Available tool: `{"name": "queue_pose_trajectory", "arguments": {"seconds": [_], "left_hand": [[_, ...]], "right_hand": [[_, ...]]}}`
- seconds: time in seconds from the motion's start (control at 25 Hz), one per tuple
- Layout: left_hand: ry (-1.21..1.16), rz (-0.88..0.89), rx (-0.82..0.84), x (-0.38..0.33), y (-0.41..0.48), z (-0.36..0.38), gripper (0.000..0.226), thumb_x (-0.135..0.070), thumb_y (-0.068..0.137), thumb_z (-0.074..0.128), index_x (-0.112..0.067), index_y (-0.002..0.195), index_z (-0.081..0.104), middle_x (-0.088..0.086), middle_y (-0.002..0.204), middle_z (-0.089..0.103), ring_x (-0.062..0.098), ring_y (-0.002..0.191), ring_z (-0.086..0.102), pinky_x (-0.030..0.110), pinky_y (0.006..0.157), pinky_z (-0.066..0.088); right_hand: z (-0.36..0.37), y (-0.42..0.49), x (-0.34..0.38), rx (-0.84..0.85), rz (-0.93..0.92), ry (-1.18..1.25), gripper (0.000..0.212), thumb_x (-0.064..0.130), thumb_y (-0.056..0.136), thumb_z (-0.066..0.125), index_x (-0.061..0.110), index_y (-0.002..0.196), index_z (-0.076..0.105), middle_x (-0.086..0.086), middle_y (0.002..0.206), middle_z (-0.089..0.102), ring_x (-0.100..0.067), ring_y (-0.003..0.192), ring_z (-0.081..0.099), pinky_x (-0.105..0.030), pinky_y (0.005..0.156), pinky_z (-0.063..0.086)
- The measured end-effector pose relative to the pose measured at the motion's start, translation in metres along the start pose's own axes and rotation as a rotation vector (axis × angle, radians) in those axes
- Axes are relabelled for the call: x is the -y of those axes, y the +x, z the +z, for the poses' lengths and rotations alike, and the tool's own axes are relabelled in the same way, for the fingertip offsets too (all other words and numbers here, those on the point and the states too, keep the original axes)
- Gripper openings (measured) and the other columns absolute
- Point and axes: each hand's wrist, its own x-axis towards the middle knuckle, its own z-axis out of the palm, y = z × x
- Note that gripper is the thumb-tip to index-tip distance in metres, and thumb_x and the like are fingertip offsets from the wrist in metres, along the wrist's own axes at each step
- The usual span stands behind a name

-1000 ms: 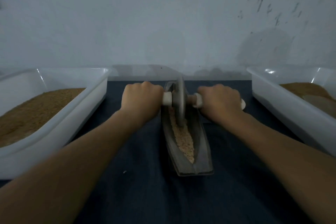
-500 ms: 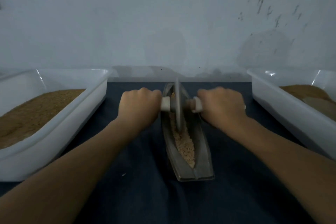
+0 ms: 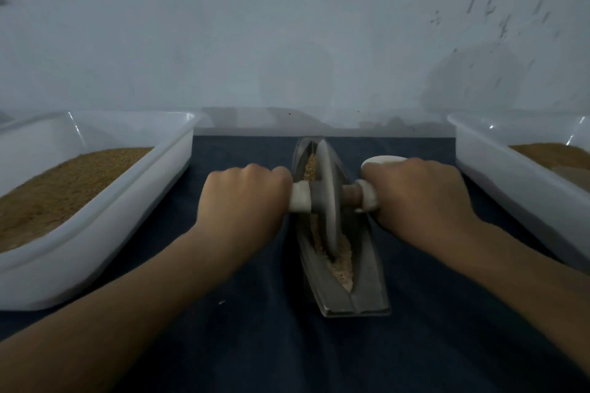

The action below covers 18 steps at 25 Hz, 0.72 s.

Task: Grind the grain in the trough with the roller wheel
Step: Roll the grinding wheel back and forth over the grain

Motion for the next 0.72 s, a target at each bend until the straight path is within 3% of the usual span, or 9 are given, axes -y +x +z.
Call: {"name": "queue_pose_trajectory", "arguments": {"seconds": [0.12,0.2,0.24,0.32,0.4,0.52,0.6,0.68,0.72], "left_hand": [[0.024,-0.095,0.105,-0.003,0.046,0.007,0.008,-0.016,0.086,0.060,-0.018,0.082,0.053,0.000,0.069,0.049,0.023,0.054,0.045,0.030,0.051,0.028],[-0.013,-0.111,0.220,-0.001,0.065,0.006,0.007,-0.017,0.091,0.055,-0.019,0.095,0.061,0.005,0.087,0.061,0.030,0.077,0.061,0.035,0.061,0.038],[-0.013,-0.096,0.230,-0.001,0.062,0.004,0.008,-0.018,0.090,0.056,-0.019,0.096,0.062,0.004,0.085,0.059,0.030,0.076,0.061,0.035,0.061,0.038],[0.027,-0.027,0.092,0.000,0.032,0.000,0.009,-0.020,0.080,0.064,-0.019,0.080,0.055,-0.002,0.064,0.042,0.021,0.050,0.041,0.030,0.049,0.028],[0.002,0.066,-0.081,-0.002,-0.001,-0.010,0.031,-0.021,0.061,0.067,-0.021,0.066,0.036,-0.006,0.054,0.021,0.012,0.043,0.008,0.020,0.047,0.008],[-0.009,0.062,-0.071,0.002,0.003,-0.006,0.041,-0.020,0.054,0.070,-0.023,0.063,0.031,-0.008,0.052,0.013,0.011,0.043,0.002,0.017,0.049,0.006],[0.058,-0.030,0.058,-0.003,0.027,0.007,0.029,-0.019,0.070,0.071,-0.020,0.069,0.042,-0.005,0.055,0.028,0.018,0.041,0.028,0.024,0.045,0.019],[0.006,-0.109,0.151,-0.002,0.055,0.012,0.003,-0.018,0.087,0.058,-0.019,0.086,0.056,0.002,0.075,0.055,0.029,0.067,0.059,0.033,0.056,0.035],[-0.017,-0.133,0.198,-0.002,0.064,0.012,0.007,-0.017,0.090,0.055,-0.020,0.093,0.061,0.004,0.086,0.061,0.031,0.078,0.063,0.035,0.061,0.038]], "right_hand": [[0.011,0.043,0.007,0.154,0.103,0.085,0.017,0.031,0.089,0.068,0.027,0.085,0.052,0.003,0.079,0.061,-0.024,0.069,0.058,-0.028,0.051,0.026],[0.012,0.057,0.007,0.241,0.144,0.109,0.010,0.031,0.093,0.064,0.026,0.092,0.056,-0.002,0.092,0.066,-0.028,0.085,0.064,-0.032,0.060,0.035],[0.009,0.054,0.005,0.254,0.140,0.127,0.012,0.031,0.093,0.064,0.026,0.090,0.053,-0.002,0.090,0.064,-0.028,0.083,0.063,-0.032,0.060,0.036],[0.004,0.025,0.002,0.153,0.071,0.115,0.022,0.030,0.087,0.065,0.029,0.081,0.044,0.006,0.073,0.052,-0.021,0.064,0.052,-0.028,0.051,0.028],[-0.006,-0.008,0.002,-0.026,0.003,0.067,0.028,0.031,0.076,0.057,0.030,0.072,0.029,0.010,0.059,0.032,-0.009,0.048,0.029,-0.023,0.047,0.010],[-0.002,-0.009,-0.001,-0.035,0.004,0.042,0.031,0.033,0.071,0.055,0.029,0.070,0.024,0.010,0.056,0.021,-0.004,0.046,0.017,-0.019,0.049,0.005],[0.012,0.020,0.005,0.069,0.062,0.019,0.030,0.032,0.080,0.068,0.029,0.072,0.039,0.011,0.060,0.036,-0.016,0.049,0.037,-0.022,0.047,0.015],[0.015,0.053,0.011,0.184,0.137,0.068,0.010,0.030,0.092,0.065,0.024,0.089,0.058,0.002,0.080,0.061,-0.026,0.072,0.060,-0.029,0.053,0.035],[0.016,0.063,0.010,0.228,0.156,0.090,0.008,0.030,0.095,0.063,0.022,0.097,0.061,-0.003,0.091,0.067,-0.029,0.082,0.064,-0.032,0.059,0.042]]}}
